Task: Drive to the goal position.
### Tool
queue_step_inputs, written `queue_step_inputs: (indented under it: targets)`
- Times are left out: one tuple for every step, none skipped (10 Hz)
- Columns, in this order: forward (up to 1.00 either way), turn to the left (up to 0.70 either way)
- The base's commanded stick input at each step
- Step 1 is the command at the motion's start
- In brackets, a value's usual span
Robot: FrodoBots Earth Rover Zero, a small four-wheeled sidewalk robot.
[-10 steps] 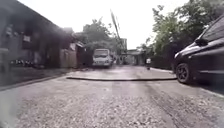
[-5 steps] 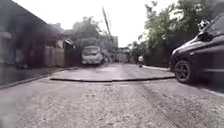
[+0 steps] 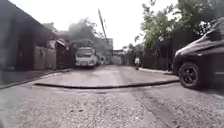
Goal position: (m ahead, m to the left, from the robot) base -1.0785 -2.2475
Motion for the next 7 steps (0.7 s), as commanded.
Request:
queue_step_inputs:
  targets:
    - [1.0,-0.16]
    - [1.0,0.0]
    - [1.0,0.0]
    - [1.0,0.0]
    - [1.0,0.0]
    - [1.0,0.0]
    - [1.0,0.0]
